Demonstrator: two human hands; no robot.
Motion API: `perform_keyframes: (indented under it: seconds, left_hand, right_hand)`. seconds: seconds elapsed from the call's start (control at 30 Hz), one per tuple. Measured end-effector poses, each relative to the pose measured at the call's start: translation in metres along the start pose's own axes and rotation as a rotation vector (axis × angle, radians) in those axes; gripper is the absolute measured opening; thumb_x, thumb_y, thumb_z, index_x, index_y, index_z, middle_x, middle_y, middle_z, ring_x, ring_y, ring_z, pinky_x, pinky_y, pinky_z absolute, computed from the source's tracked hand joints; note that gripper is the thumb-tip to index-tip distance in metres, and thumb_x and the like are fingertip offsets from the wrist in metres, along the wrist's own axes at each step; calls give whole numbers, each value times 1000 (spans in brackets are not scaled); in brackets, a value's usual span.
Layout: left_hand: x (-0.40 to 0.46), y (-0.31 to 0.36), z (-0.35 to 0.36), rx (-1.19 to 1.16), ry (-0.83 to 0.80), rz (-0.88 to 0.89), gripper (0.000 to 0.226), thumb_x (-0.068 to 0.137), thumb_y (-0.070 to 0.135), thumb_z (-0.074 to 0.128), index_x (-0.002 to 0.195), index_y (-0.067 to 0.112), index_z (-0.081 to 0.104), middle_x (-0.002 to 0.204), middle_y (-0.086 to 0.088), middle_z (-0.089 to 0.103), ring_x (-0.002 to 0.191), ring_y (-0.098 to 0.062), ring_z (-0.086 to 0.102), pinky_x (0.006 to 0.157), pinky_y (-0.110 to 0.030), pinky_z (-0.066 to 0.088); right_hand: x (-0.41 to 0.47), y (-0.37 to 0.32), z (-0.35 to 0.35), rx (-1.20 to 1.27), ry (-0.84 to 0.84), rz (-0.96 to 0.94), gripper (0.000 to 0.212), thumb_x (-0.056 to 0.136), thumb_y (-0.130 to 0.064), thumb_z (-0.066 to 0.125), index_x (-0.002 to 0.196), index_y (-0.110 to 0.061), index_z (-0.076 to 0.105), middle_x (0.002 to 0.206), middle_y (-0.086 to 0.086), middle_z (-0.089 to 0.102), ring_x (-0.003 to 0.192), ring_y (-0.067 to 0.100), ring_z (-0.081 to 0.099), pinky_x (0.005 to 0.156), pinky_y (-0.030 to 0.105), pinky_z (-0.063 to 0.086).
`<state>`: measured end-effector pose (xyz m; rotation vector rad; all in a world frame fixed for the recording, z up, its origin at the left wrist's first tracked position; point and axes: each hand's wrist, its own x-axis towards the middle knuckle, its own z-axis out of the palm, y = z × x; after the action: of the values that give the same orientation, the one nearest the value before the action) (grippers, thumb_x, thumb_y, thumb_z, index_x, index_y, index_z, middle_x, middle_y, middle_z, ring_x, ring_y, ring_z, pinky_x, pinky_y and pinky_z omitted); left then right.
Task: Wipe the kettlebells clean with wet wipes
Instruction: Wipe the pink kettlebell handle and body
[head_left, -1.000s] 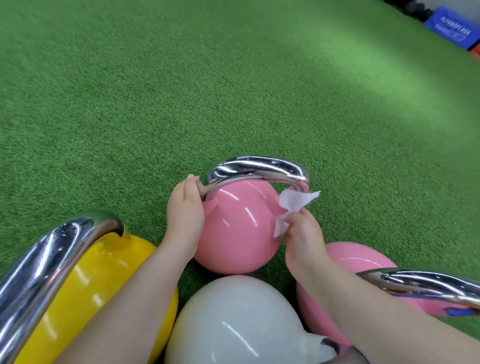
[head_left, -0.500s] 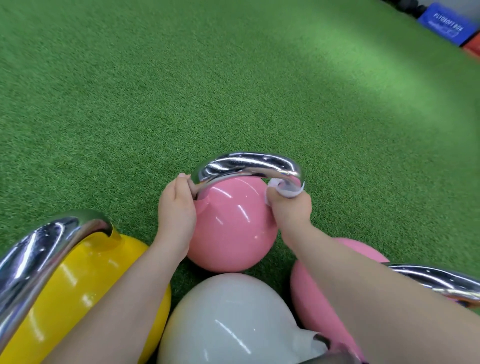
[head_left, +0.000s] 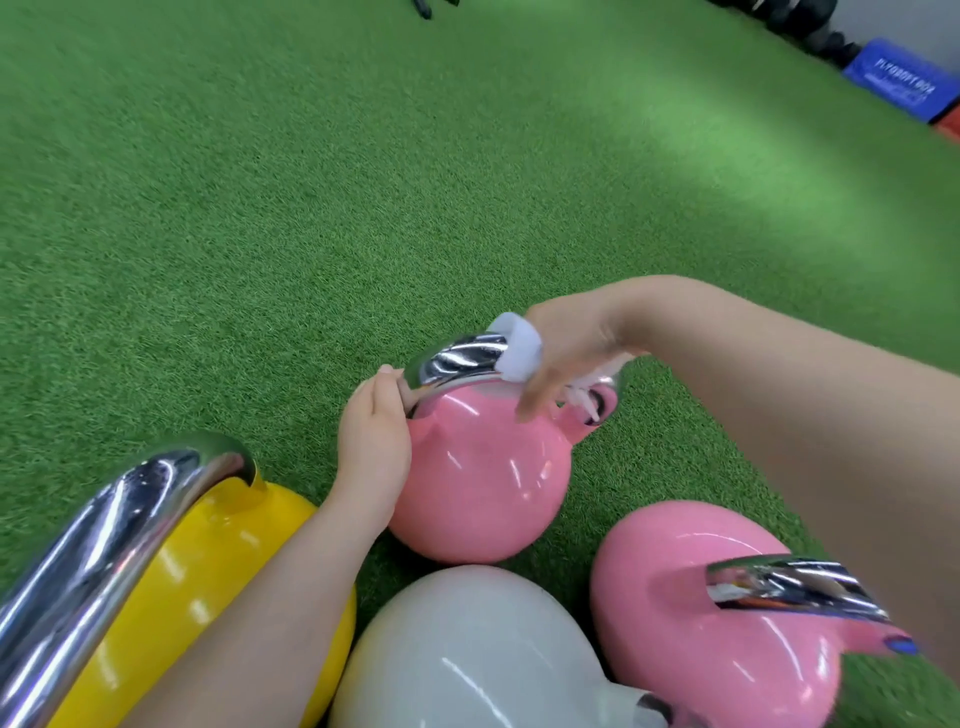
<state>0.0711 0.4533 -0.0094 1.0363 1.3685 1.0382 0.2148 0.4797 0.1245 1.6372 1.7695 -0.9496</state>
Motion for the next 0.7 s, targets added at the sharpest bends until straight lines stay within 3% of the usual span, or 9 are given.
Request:
perform_keyframes:
  seconds: [0.1,0.17,0.23,0.3,0.37,0.43,0.5,0.63,0.7]
  left_hand:
    - [0,2,-1,-12,-3,-9,38,99,23,30,71,15,55,78,-4,56,75,-20,50,61,-26,38]
    - [1,9,-3,-48,-34,-57,32,98,21,33,90,8,61,72,1,55,69,-17,53,56,-23,40]
    - [3,24,-4,-124,-1,-86,28,98,18,33,112,14,58,81,2,57,70,-9,60,58,-21,46]
    - [7,44,-8,-149,119,33,28,97,12,34,118,17,53,103,2,59,96,-4,61,80,-20,47]
    - [9,69,-10,-130,164,219,28,97,10,35,118,20,51,115,3,56,113,-9,53,101,-29,41]
    - [13,92,-8,-69,72,339,29,98,11,35,119,22,50,120,3,53,115,-11,50,104,-37,40]
    - [18,110,2,117,-90,364,30,100,18,33,126,18,48,120,-2,52,111,-18,51,101,-38,42]
    - [14,119,30,476,-536,222,54,101,43,17,125,10,50,126,-14,55,116,-27,51,98,-34,37]
    - [12,116,38,633,-631,236,67,98,51,9,122,11,57,127,-13,58,116,-25,52,98,-34,36]
  right_hand:
    - [11,-30,1,-88,108,-8,74,58,-77,59,106,-20,62,88,-1,71,77,18,70,79,39,56]
    - [13,-46,5,-34,164,-24,88,64,-85,42,111,-13,62,94,-1,68,81,20,67,83,39,53]
    - [10,-54,4,210,165,-2,82,86,-72,22,118,-6,58,97,8,61,86,25,60,83,36,47]
    - [8,-55,3,311,224,4,66,98,-53,16,127,-4,51,112,19,58,100,28,55,89,34,38]
    - [7,-52,4,255,302,-16,51,102,-38,18,126,-6,50,133,20,50,110,23,47,90,28,32]
    - [7,-47,5,224,306,-28,37,102,-29,21,95,-14,54,112,17,58,93,19,43,78,25,33]
    - [6,-43,6,212,291,-37,34,102,-23,25,76,-15,46,84,10,50,81,20,41,67,24,32]
    - [-13,-26,13,379,436,-102,17,93,-16,48,100,-7,60,98,11,63,97,22,55,81,25,43]
    - [-25,-11,26,369,603,-118,15,88,-21,55,99,-15,64,91,3,67,88,17,60,74,19,45]
